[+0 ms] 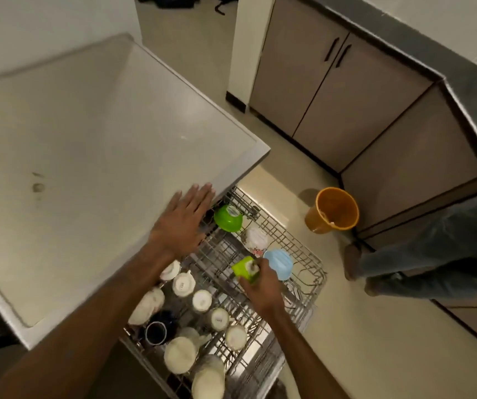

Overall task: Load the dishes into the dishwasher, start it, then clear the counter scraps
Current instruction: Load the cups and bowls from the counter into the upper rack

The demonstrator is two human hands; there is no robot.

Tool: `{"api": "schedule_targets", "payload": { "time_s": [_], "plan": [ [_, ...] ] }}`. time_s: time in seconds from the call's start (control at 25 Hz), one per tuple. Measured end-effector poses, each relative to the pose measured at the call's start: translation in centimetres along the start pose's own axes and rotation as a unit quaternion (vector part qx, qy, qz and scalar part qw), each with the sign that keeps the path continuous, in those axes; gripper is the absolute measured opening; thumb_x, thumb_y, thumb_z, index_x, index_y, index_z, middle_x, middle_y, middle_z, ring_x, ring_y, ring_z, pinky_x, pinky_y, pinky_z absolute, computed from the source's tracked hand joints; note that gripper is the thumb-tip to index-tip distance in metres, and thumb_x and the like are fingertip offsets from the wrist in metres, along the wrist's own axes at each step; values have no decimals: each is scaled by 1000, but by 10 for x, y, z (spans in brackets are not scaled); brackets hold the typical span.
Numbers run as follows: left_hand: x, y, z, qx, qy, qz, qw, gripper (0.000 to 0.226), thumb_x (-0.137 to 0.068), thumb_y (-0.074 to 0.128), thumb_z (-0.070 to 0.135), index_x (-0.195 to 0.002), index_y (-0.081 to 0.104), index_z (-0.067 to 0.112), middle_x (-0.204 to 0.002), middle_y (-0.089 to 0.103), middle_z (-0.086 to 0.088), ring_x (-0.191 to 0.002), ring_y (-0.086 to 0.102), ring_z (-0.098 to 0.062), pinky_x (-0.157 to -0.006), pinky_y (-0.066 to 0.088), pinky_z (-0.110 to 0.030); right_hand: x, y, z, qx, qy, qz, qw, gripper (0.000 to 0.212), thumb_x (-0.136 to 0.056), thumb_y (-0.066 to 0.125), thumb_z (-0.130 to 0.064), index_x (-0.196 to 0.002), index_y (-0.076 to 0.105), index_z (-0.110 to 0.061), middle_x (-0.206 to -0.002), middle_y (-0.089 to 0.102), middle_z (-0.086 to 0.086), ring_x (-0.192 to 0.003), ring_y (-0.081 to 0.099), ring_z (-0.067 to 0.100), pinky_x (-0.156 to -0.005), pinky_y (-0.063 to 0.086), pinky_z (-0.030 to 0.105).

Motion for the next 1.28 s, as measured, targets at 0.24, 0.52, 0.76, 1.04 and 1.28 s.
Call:
{"api": "schedule_targets", "payload": {
  "time_s": [0.24, 0.52, 0.76, 1.04, 1.28],
  "plan": [
    [-8, 19, -11, 19, 22, 76, 997, 95, -85, 57, 33, -159, 0, 20, -166, -6, 1, -153, -4, -22, -123, 12, -47, -103, 66, 29, 56, -16, -64, 996, 50, -86, 72, -35, -126, 47, -17, -116, 65, 4, -90, 61, 19, -71, 54, 32],
    [-13, 21, -12, 25, 11, 73, 997, 92, -88, 56, 41, -159, -1, 24, -166, -5, 4, -153, -4, -20, -124, 12, -47, -135, 105, 34, 212, -108, -26, 971, 52, -88, 63, -51, -123, 50, -15, -131, 58, 7, -121, 45, 30, -92, 46, 45],
    [-12, 20, -11, 20, 5, 72, 997, 92, -90, 58, 42, -159, 0, 23, -167, -4, 3, -153, -4, -20, -123, 15, -48, -137, 112, 33, 99, -26, -7, 995, 49, -85, 72, -39, -120, 51, -13, -125, 58, 8, -110, 45, 28, -86, 44, 41],
    [-11, 20, -11, 26, 5, 74, 997, 88, -90, 51, 43, -159, 0, 23, -166, -5, 3, -153, -4, -20, -123, 15, -49, -128, 121, 33, 95, -36, 0, 995, 32, -92, 65, -12, -122, 55, -6, -127, 51, 14, -110, 45, 29, -84, 40, 38],
    [-12, 19, -10, 25, 5, 71, 997, 91, -90, 53, 43, -159, -3, 23, -166, -6, 2, -153, -6, -20, -123, 14, -49, -140, 121, 37, 227, -102, -45, 967, 42, -84, 73, -16, -121, 54, -13, -125, 52, 7, -105, 49, 23, -82, 52, 39]
  ]
}}
Point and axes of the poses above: each hand's wrist, its own x-axis away from the middle knuckle, its own y-axis out of the palm, z = x × y, the point moved 6 cm from there along -x, towards the middle knuckle
